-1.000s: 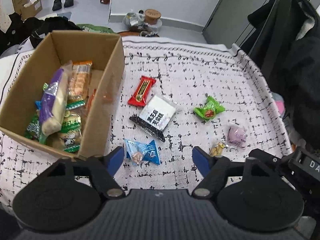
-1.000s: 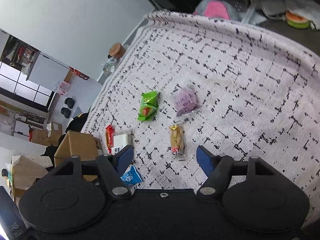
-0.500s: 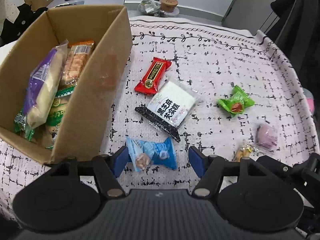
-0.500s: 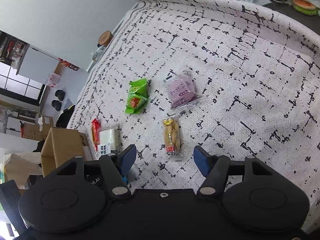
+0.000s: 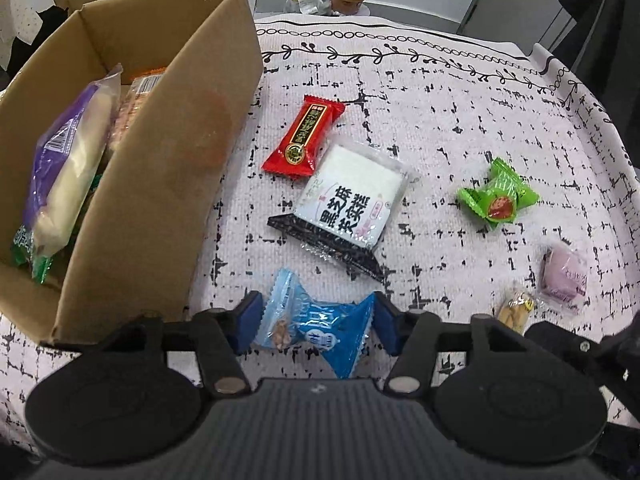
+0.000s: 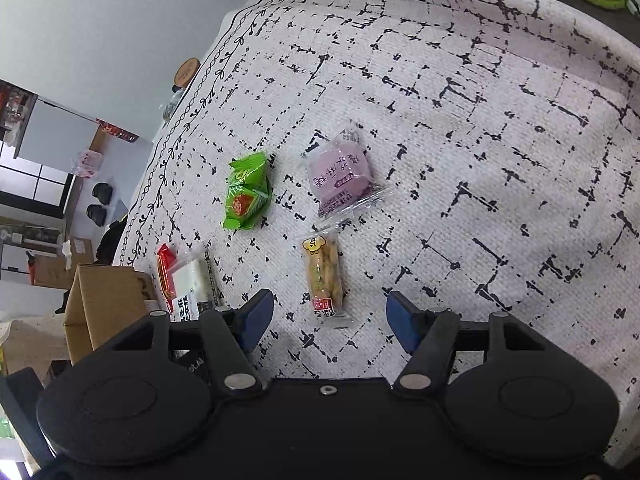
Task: Organize snacks
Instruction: 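Grasp the blue candy packet with the left tool while the right tool grasps the yellow bread stick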
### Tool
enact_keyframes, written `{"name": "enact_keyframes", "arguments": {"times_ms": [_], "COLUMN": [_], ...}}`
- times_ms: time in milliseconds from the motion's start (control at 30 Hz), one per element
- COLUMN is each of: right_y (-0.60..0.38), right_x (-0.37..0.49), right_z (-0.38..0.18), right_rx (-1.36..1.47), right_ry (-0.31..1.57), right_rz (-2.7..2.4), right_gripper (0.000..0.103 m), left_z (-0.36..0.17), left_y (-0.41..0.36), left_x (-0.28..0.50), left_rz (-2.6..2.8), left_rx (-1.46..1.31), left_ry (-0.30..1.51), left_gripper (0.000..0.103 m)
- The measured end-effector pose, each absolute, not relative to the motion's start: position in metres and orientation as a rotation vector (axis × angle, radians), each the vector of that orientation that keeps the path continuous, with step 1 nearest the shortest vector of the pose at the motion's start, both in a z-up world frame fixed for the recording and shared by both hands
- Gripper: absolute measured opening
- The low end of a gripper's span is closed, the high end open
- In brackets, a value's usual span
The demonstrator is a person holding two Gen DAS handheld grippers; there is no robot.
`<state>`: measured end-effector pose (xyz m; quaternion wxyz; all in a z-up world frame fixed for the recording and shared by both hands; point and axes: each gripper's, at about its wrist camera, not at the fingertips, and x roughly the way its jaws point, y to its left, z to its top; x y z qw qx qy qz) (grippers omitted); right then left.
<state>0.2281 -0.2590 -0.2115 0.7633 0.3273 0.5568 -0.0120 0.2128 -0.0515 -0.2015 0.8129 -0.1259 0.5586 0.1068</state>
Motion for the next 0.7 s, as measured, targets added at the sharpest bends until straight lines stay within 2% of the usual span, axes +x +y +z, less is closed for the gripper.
{"name": "enact_keyframes", "arguments": {"times_ms": [133, 567, 600, 633, 700], "right_y": [-0.254, -0.221, -0.218, -0.215, -0.213], "right_x": [0.230, 0.247, 0.248, 0.249, 0.249], "right_z": [-0.215, -0.226, -0.226, -0.226, -0.227], "right_rx": [0.702, 0.569, 0.548, 0.527, 0.495], "right_ry": [1.218, 1.197, 1.190, 1.187, 1.192], "right_rz": [-0.018, -0.041, -0.041, -0.043, -0.048], "right_gripper": [0.058, 0.046, 0.041, 0.029, 0.018], "left_z": [-0.199, -0.167, -0.165, -0.162, -0.156], "left_y": [-0.047, -0.041, -0.040, -0.039, -0.037], "left_x": [0.212, 0.212, 0.212, 0.213, 0.214], "left_rz": [0.231, 0.164, 0.159, 0.154, 0.149], "left_rx": [-0.281, -0.324, -0.330, -0.328, -0.315], "left_ry": [1.200, 1.148, 1.151, 1.150, 1.144], "left_gripper": [0.031, 0.030, 0.030, 0.030, 0.030]}}
